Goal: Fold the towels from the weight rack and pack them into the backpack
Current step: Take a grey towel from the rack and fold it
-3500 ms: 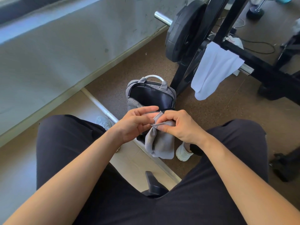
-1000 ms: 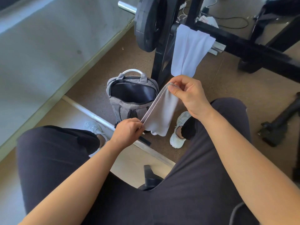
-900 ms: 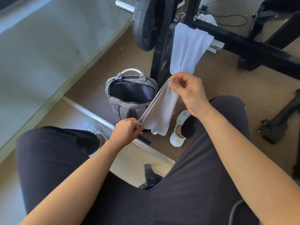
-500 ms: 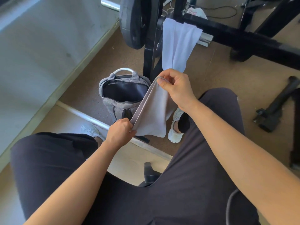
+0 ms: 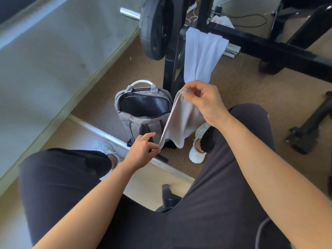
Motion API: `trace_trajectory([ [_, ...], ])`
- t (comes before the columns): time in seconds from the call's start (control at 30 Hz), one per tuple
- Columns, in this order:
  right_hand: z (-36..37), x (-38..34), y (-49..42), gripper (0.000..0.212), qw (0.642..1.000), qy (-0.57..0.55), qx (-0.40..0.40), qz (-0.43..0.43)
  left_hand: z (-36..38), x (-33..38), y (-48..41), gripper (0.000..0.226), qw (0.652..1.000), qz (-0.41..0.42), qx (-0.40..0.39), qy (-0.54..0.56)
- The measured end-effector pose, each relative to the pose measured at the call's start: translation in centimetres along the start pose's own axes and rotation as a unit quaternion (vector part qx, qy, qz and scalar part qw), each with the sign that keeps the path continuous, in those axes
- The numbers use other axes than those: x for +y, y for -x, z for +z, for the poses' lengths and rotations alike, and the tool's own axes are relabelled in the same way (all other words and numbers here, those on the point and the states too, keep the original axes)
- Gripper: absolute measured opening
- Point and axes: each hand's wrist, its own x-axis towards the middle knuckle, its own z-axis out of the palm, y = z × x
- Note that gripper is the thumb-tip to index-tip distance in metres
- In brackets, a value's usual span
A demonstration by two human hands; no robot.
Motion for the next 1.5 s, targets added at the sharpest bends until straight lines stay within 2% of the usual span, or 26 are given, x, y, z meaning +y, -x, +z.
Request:
trace_trajectory([
  [0.27,-1.4,-1.7,0.2,0.01,0.982,-0.113,-0.148,0.025,0.4,2.4,-0.8,0.016,0.998,0.01,0.064,-0.005],
  [0.4,-2.0,-2.4,0.7,0.02,0.967,-0.168,-0.176,0.07,0.6,2.3,-1.1,0.016,0.997,0.022,0.076,-0.022],
  [0.6,-2.7,-2.5,0.9,0.013,0.957,-0.181,-0.211,0.086,-0.2,3.0,-1.3,0.013,0.994,0.067,0.07,0.045],
  [0.7,-2.9,-2.3,1.1,0.016,0.957,-0.188,-0.202,0.096,-0.4,3.9,-1.4,0.016,0.991,0.028,0.07,0.107],
  [0.8,-3.0,-2.2,1.2,0.023,0.959,-0.18,-0.196,0.093,-0.1,4.8,-1.9,0.013,0.987,-0.004,0.102,0.125],
  [0.9,-3.1,-2.4,1.4,0.024,0.963,-0.171,-0.187,0.088,0.3,5.6,-2.3,0.024,0.989,0.009,0.076,0.124],
  [0.97,-3.3,-2.3,1.5,0.027,0.966,-0.171,-0.173,0.087,0.8,6.0,-2.4,0.023,0.991,0.014,0.067,0.118],
  [1.07,-3.7,-2.2,1.5,0.027,0.974,-0.166,-0.125,0.088,1.3,5.8,-2.5,0.022,0.99,0.01,0.085,0.113],
  [1.13,-3.7,-2.0,1.3,0.02,0.983,-0.15,-0.077,0.078,1.4,5.4,-2.3,0.024,0.989,0.01,0.103,0.107],
  [1.2,-3.6,-1.7,1.0,0.006,0.985,-0.156,-0.018,0.072,1.0,4.9,-2.0,0.027,0.988,0.028,0.124,0.086],
  [1.27,-3.6,-1.6,0.7,0.022,0.985,-0.156,0.04,0.065,0.9,4.7,-1.7,0.021,0.985,0.086,0.14,0.051],
  [1.37,-3.3,-1.7,0.4,0.007,0.99,-0.119,0.067,0.042,1.9,5.3,-1.3,0.016,0.98,0.153,0.123,0.02],
  [1.5,-2.5,-2.0,0.5,0.006,0.991,-0.082,0.1,0.024,3.0,7.1,-1.7,0.023,0.984,0.129,0.12,0.028],
])
